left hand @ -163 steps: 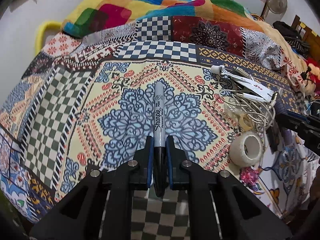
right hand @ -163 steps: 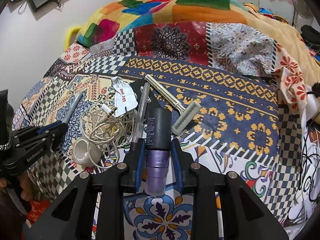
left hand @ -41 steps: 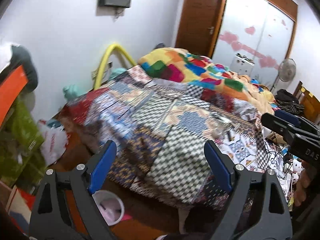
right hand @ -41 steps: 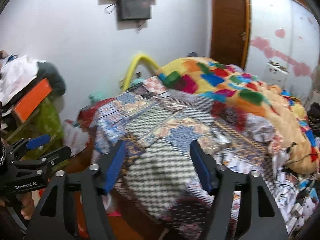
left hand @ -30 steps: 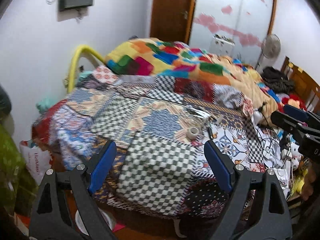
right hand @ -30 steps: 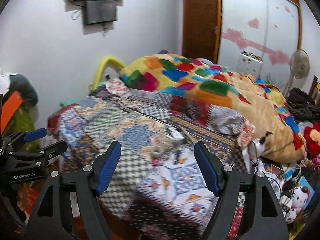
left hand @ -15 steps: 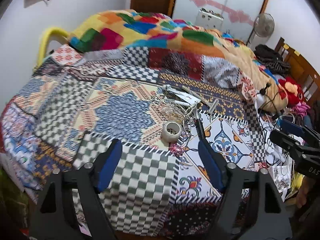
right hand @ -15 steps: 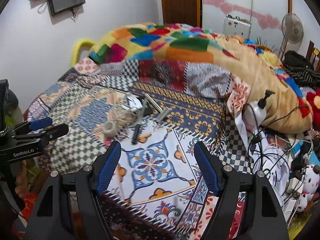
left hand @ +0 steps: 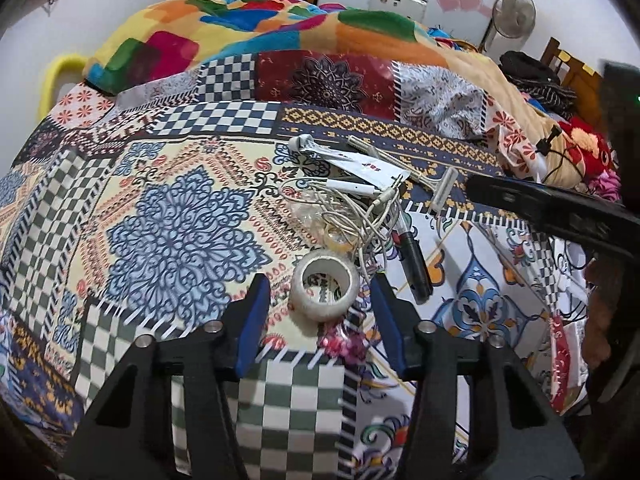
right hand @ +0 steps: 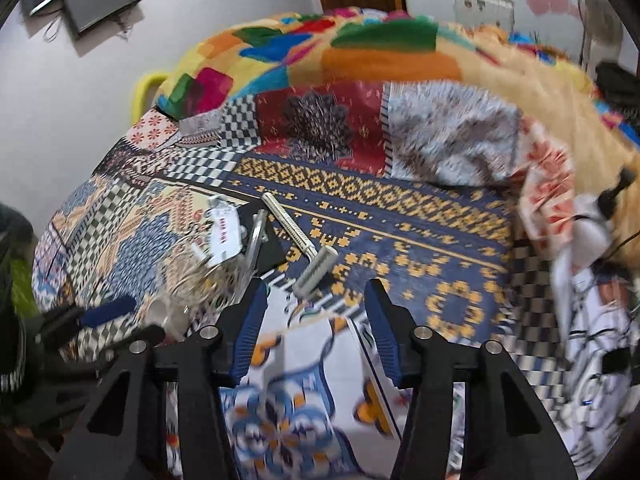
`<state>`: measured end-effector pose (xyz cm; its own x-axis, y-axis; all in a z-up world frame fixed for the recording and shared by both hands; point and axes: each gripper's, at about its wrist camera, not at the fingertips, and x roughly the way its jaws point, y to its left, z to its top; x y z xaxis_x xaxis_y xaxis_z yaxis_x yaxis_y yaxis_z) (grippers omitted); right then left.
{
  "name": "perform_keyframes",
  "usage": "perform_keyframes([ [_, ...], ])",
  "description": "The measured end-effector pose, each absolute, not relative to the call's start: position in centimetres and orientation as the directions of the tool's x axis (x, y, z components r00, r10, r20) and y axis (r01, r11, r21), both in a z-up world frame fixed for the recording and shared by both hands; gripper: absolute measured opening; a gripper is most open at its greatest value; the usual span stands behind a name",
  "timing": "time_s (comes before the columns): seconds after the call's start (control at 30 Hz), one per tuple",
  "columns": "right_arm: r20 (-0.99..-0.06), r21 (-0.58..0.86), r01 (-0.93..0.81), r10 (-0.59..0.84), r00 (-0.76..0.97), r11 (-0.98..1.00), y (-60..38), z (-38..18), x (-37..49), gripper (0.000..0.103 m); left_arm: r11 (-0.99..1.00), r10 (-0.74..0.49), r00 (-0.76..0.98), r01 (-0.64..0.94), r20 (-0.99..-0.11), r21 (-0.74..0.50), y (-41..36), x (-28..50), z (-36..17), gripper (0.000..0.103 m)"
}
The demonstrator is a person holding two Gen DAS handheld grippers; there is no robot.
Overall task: Collect trash
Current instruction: 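Grasp the white tape roll with the left tool while the right tool grasps the white stick tool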
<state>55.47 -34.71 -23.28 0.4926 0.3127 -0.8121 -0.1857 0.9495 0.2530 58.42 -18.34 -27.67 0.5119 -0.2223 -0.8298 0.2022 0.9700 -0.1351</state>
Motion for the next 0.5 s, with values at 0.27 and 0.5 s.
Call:
perform_keyframes([
  [0.27, -0.81, 0.306, -0.147, 0.338, 0.479, 0.941, -34.1, -25.2, 57.3, 0.021, 0.967, -0.218, 0.53, 0.228, -0.819, -0.11, -19.2, 59.4, -28.6, 0.038],
  [0.5, -0.807, 0.303, -0.133, 0.328, 0.491, 0.944, -34.5, -24.9, 56.8, 0.011, 0.968, -0.223, 0.536, 0.22, -0.814, -0.121, -18.7, 58.9, -28.0, 0.037],
])
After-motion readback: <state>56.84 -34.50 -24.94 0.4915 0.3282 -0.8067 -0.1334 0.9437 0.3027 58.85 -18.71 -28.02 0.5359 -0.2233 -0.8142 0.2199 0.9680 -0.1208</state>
